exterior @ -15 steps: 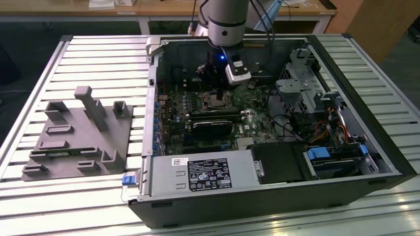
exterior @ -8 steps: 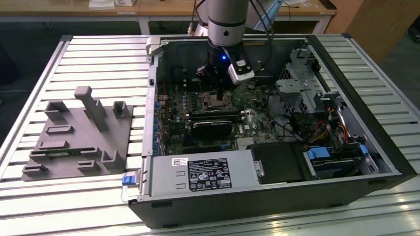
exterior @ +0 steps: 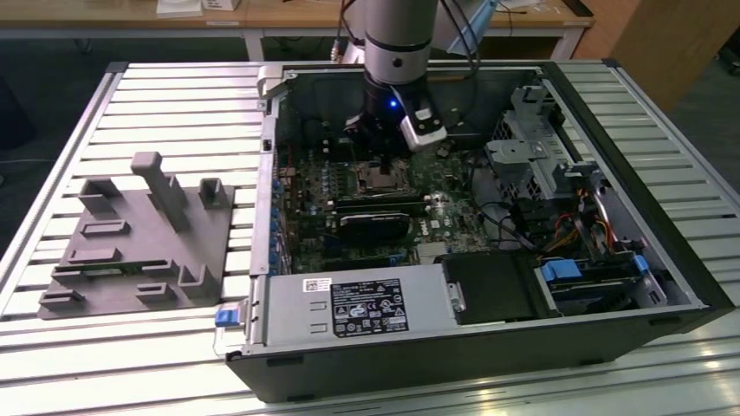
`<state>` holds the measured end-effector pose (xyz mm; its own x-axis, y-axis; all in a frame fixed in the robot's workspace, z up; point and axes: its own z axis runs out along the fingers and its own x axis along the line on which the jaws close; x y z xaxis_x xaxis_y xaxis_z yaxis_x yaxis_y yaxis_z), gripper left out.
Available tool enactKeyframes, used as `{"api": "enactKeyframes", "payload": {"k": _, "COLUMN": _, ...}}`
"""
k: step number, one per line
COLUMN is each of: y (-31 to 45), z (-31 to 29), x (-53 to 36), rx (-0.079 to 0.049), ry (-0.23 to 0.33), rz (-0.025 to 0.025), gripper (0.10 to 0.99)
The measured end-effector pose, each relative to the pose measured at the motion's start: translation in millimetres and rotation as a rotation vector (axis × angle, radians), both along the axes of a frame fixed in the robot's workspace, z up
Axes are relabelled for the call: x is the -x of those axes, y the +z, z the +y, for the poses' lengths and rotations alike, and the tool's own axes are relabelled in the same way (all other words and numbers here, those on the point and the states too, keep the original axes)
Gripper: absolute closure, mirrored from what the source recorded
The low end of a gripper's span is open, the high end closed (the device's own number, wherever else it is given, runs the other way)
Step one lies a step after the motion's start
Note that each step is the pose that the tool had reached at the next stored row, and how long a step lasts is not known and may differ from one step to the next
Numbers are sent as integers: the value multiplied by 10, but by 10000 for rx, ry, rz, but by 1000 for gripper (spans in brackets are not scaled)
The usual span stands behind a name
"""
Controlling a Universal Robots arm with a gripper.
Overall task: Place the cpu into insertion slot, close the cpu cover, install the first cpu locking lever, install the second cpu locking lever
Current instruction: 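Close the cpu cover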
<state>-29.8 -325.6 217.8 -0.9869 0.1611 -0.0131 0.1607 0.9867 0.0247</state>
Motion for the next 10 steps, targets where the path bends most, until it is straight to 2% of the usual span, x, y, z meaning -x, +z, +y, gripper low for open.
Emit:
{"api": "enactKeyframes", "payload": {"k": 4, "y": -26, "z": -1, "x": 38, "rx": -108, "ry": 84, "rz": 0, "gripper": 980}}
{"api": "enactKeyframes", "payload": {"k": 10, "y": -63, "z": -2, "x": 132, "rx": -190, "ry": 250, "rz": 0, "gripper": 980}}
